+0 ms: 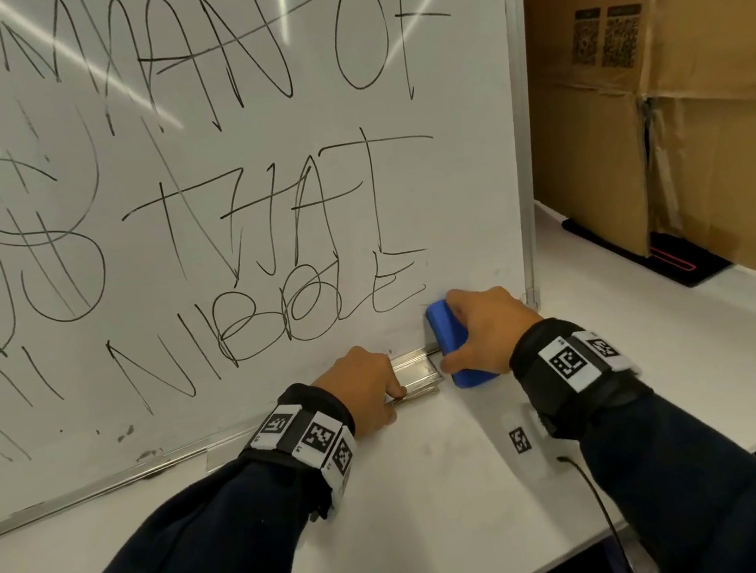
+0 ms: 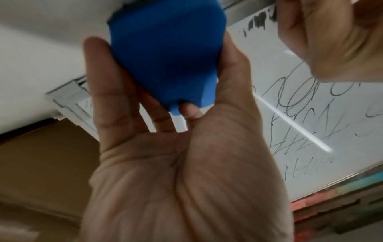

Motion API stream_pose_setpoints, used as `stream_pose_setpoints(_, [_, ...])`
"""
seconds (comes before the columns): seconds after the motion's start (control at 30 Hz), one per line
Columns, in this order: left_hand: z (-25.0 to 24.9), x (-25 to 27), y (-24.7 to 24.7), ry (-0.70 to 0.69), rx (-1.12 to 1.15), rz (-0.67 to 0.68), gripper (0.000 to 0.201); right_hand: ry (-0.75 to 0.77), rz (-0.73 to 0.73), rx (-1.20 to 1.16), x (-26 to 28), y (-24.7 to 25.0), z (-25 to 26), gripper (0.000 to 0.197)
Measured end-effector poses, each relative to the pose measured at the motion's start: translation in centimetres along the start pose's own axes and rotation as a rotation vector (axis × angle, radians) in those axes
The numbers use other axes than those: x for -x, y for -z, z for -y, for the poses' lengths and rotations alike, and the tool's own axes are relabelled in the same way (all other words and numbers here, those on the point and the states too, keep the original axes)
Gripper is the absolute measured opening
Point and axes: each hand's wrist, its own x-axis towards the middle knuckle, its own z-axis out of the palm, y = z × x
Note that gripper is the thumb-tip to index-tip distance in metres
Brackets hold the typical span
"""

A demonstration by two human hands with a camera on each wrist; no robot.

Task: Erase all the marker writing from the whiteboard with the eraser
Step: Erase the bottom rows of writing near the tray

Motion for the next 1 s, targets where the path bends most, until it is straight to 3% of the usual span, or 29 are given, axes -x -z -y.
stream_pose_setpoints(0.07, [0.1, 0.1, -0.1, -0.001, 0.004, -0.004, 0.038, 0.000, -0.035, -0.010, 0.1, 0.6, 0.1, 0.055])
stream_pose_setpoints(0.17, [0.2, 0.1, -0.1, -0.006, -0.004, -0.007, 0.036, 0.051, -0.314, -0.084, -0.1, 2.8, 0.5, 0.054])
stream_pose_setpoints(0.23, [0.2, 0.0, 0.0, -0.015, -0.008, -0.002, 0.036, 0.073, -0.414, -0.101, -0.2, 3.2, 1.0, 0.058])
stream_pose_setpoints(0.37, [0.5, 0.2, -0.2, -0.024, -0.004, -0.009, 0.038, 0.050, -0.160, 0.012, -0.2, -0.5, 2.4, 0.067])
stream_pose_setpoints(0.43, [0.8, 0.4, -0.4, -0.044, -0.003, -0.023, 0.040, 0.055, -0.107, 0.059, -0.3, -1.6, 2.7, 0.068])
stream_pose_setpoints(0.63, [2.7, 1.8, -0.8, -0.113, 0.005, -0.067, 0.042, 0.158, -0.403, -0.056, -0.8, 0.7, 3.2, 0.061])
stream_pose_setpoints(0.8, [4.9, 3.4, -2.7, -0.147, -0.018, -0.118, 0.045, 0.109, -0.049, 0.056, 0.2, -2.1, 3.8, 0.061])
stream_pose_setpoints(0.83, [5.2, 3.9, -3.1, -0.129, -0.063, -0.130, 0.048, 0.113, -0.055, 0.043, 0.3, -2.3, 4.0, 0.060])
stream_pose_setpoints(0.9, [5.9, 4.8, -3.4, -0.088, -0.157, -0.149, 0.051, 0.146, -0.216, -0.013, -0.1, -1.3, 4.4, 0.061])
stream_pose_setpoints(1.0, [7.6, 5.6, -3.2, -0.087, -0.110, -0.147, 0.050, 0.210, -0.431, -0.052, -0.8, 0.3, 5.1, 0.059])
